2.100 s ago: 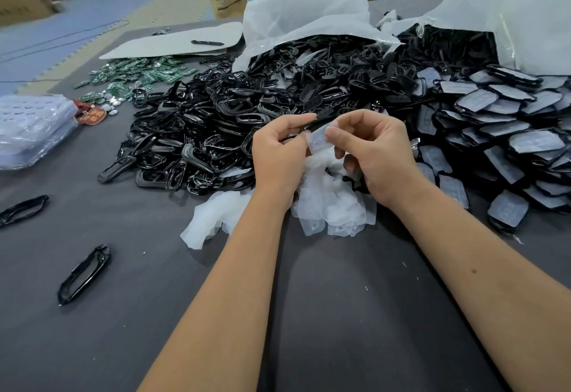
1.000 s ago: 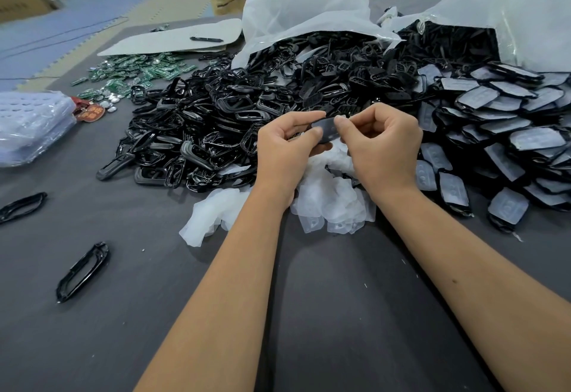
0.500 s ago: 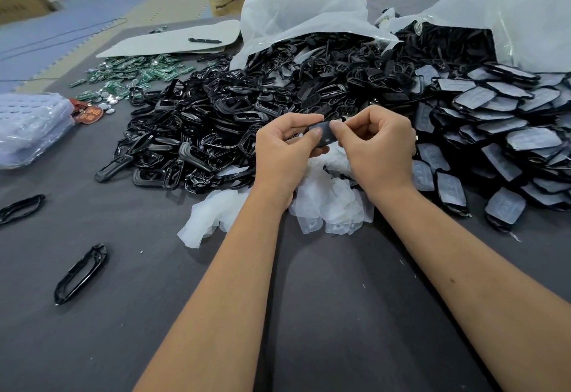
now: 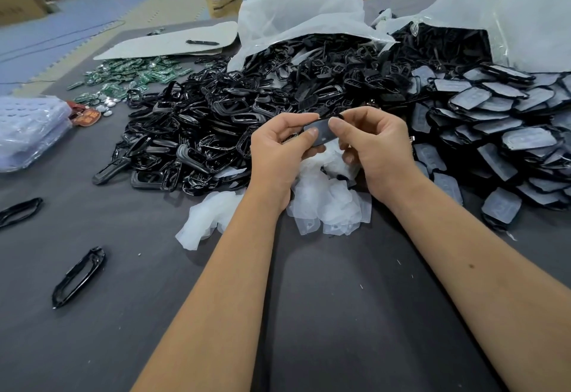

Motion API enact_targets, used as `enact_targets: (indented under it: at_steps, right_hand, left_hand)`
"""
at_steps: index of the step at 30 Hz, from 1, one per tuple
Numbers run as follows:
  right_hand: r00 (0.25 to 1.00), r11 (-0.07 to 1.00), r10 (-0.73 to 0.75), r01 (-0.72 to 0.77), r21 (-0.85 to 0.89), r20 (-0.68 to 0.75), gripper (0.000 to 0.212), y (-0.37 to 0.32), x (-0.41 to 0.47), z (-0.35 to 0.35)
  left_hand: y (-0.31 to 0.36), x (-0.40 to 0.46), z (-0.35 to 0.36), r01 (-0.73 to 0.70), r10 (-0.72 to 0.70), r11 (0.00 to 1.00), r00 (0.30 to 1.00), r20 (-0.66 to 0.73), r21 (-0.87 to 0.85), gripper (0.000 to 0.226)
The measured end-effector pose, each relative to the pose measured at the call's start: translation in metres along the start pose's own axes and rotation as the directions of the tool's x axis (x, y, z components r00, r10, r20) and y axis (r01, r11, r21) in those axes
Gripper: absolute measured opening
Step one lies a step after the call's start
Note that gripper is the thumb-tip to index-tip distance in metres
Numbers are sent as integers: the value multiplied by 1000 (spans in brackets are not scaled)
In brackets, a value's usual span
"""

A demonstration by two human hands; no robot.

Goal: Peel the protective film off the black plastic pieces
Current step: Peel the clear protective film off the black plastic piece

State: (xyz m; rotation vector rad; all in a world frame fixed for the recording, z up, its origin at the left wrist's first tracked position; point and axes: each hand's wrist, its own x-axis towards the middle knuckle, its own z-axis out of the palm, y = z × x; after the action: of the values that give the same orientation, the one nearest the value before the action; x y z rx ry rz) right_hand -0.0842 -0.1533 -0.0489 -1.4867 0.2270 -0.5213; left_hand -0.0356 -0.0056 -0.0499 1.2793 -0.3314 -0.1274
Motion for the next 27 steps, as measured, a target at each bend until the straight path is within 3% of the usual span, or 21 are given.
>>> enact_targets:
  at_steps: [8,20,27]
  right_hand:
    - [995,1000,-20,20,-4,99,10,-1,-2,2]
    - [997,995,20,-26,91,71,5,-2,-1,3]
    - [999,998,-35,35,-43,8,5,3,-1,5]
  left_hand:
    - [0,-1,1,-21,20,1000,999,33,22,23]
    - [-1,0,1,-16,16,999,1000,1,33,18]
    - [-2,-1,2,-42,43,996,999,-1,85,18]
